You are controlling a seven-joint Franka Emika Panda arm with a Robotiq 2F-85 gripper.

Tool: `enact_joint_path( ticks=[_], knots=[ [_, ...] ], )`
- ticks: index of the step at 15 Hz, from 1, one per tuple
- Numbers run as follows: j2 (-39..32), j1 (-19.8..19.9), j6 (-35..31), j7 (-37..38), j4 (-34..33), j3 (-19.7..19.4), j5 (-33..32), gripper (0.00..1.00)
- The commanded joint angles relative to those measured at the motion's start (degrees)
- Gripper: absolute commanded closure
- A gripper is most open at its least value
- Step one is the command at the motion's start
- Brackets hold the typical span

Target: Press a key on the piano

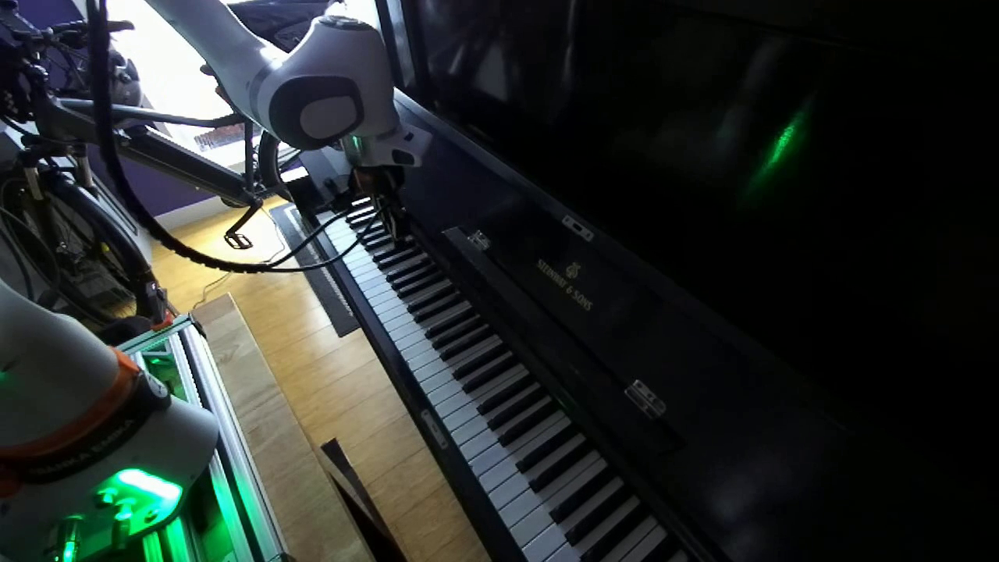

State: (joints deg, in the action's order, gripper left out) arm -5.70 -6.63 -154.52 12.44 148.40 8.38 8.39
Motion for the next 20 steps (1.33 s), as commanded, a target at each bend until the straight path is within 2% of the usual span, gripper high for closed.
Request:
enact_joint_path(
  ticks=[1,3,4,5,13,20],
  knots=[
    [7.96,-0.45,6.84,0.29,2.54,-0.18,0.57,0.22],
    [11.63,-0.30,11.15,1.09,2.55,-0.37,0.45,0.07],
    [13.68,-0.10,12.90,1.96,2.59,-0.51,-0.39,0.01],
    [15.38,0.14,14.59,2.68,2.55,-0.58,-0.97,0.00],
    [27.82,0.74,28.88,-2.58,1.72,-2.91,0.14,0.00],
    [36.20,3.20,38.12,-9.48,1.62,-6.19,-3.27,0.00]
  ],
)
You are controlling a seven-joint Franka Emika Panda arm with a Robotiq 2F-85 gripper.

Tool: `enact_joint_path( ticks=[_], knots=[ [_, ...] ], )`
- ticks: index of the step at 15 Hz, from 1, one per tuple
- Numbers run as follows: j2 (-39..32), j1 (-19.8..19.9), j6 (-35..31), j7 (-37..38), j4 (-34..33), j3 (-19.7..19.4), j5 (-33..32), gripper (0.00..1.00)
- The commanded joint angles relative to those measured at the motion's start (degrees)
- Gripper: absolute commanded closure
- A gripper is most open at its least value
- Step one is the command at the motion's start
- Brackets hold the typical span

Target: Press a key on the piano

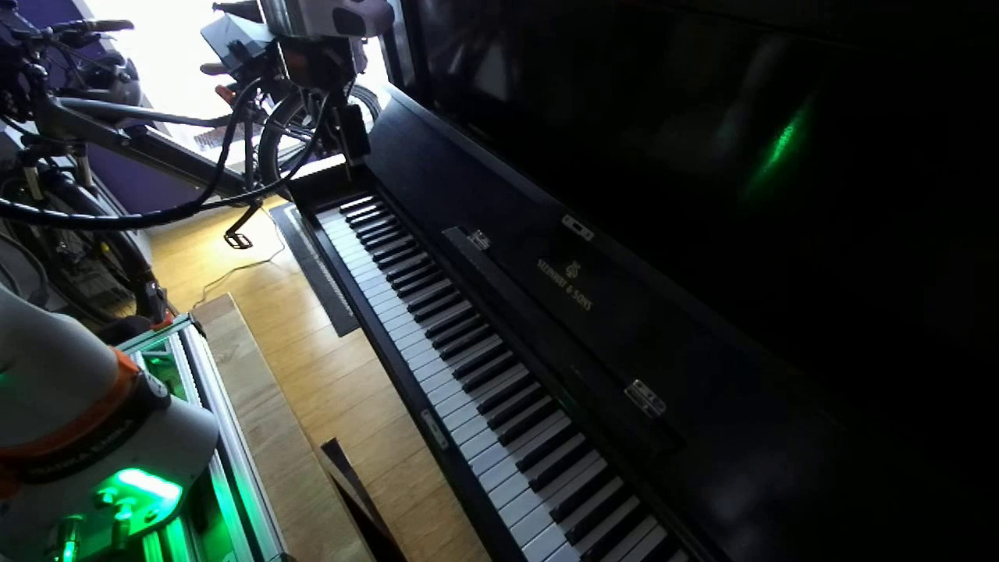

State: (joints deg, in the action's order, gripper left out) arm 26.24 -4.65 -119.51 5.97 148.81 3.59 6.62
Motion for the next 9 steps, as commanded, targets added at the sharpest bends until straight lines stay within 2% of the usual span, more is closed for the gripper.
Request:
enact_joint_path(
  ticks=[1,2,3,9],
  knots=[
    [5.01,1.84,3.88,-3.75,1.11,-2.12,-1.84,0.00],
    [5.40,2.48,4.35,-4.43,1.05,-2.88,-2.04,0.00],
    [3.05,1.70,2.81,-2.69,-0.07,-1.49,-1.13,0.00],
    [3.30,1.95,2.94,-2.97,-0.17,-1.44,-1.22,0.00]
  ],
)
